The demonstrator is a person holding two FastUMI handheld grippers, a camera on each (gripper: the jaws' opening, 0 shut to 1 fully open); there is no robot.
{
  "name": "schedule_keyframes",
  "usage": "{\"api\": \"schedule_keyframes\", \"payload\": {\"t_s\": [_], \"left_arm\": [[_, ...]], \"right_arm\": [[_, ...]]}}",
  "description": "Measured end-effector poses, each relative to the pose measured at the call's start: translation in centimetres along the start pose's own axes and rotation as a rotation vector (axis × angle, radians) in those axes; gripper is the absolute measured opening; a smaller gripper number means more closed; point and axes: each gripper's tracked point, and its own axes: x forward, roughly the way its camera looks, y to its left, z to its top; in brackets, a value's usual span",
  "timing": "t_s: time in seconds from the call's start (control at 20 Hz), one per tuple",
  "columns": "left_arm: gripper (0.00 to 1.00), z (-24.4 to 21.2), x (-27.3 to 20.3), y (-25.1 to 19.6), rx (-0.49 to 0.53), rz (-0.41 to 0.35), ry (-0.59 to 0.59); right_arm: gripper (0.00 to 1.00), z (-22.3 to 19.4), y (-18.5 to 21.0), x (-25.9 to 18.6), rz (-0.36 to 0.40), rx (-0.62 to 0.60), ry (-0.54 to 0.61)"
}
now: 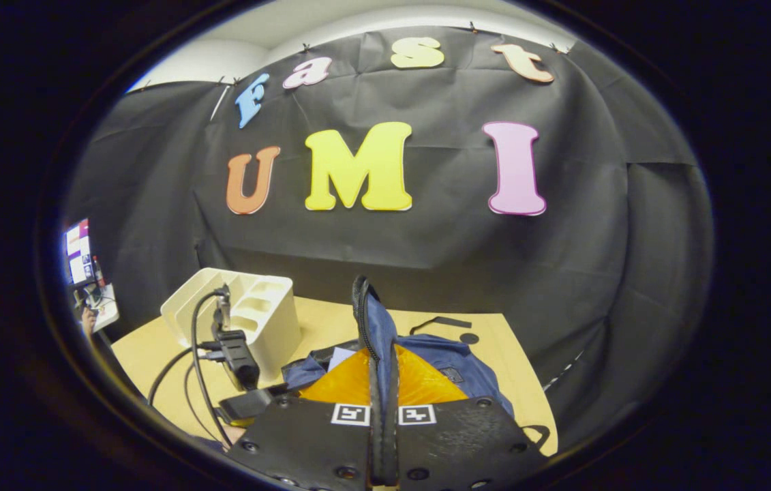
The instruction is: Open the schoolbag, grab two books from the bookshelf and put them into the schoolbag.
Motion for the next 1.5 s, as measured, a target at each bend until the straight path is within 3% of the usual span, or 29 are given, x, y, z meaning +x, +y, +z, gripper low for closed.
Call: {"api": "schedule_keyframes", "payload": {"t_s": [0.25,0.3,0.5,0.8,1.05,1.25,1.5], "left_arm": [[0.48,-0.4,1.1,1.5,-0.012,0.007,-0.009],[0.51,-0.9,1.5,2.3,0.019,0.049,-0.001],[0.72,-0.9,1.6,2.4,0.106,0.097,0.023],[0.78,-0.9,1.1,3.2,0.188,0.15,0.053],[0.8,-0.9,0.0,3.3,0.263,0.148,0.097],[0.83,0.7,-2.0,4.5,0.344,0.203,0.071],[0.83,3.5,-4.9,4.1,0.383,0.18,0.011]], "right_arm": [[0.01,-0.8,-0.4,0.5,0.006,0.008,0.013],[0.0,-1.0,-0.4,0.6,0.008,0.011,0.019],[0.01,-0.9,-1.0,0.6,-0.01,0.01,0.014],[0.01,-1.7,-2.0,0.4,-0.047,0.018,0.03],[0.01,-2.7,-2.7,0.2,-0.083,0.034,0.046],[0.01,-3.7,-2.5,0.5,-0.1,0.044,0.067],[0.07,-5.0,-2.2,0.6,-0.131,0.052,0.088]]}}
